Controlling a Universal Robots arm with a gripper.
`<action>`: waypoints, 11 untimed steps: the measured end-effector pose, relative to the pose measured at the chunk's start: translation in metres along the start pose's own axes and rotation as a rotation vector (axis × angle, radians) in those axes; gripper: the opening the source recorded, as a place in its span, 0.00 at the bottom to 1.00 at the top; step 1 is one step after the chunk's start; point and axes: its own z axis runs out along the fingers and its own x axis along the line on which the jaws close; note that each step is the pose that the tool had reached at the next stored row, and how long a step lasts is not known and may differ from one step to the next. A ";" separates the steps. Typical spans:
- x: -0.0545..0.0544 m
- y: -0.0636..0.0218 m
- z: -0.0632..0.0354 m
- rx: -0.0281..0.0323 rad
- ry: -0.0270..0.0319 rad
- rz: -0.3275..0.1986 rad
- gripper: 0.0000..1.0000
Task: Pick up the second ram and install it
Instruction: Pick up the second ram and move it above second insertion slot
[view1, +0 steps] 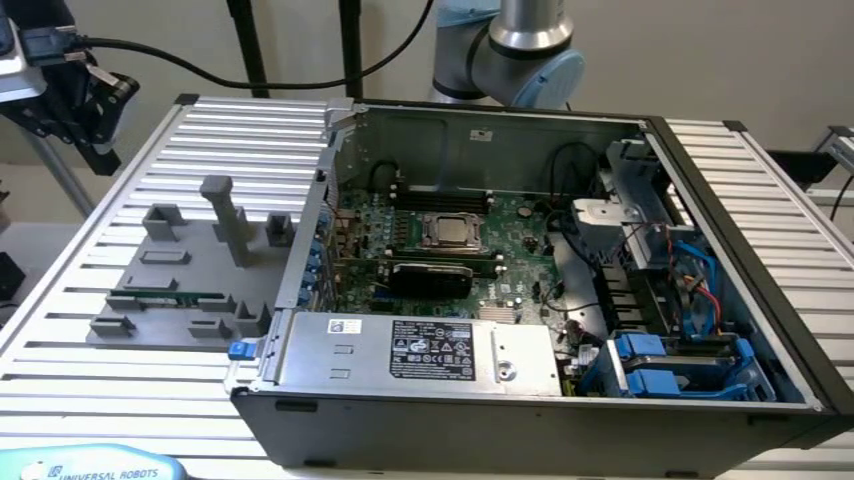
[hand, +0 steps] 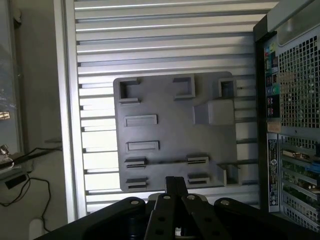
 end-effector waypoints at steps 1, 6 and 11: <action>0.000 0.0000 0.0000 0.0000 0.0001 0.000 0.11; 0.000 0.0001 0.0001 -0.0001 -0.0008 -0.002 0.11; 0.000 0.0001 0.0010 -0.0021 0.0019 -0.084 0.11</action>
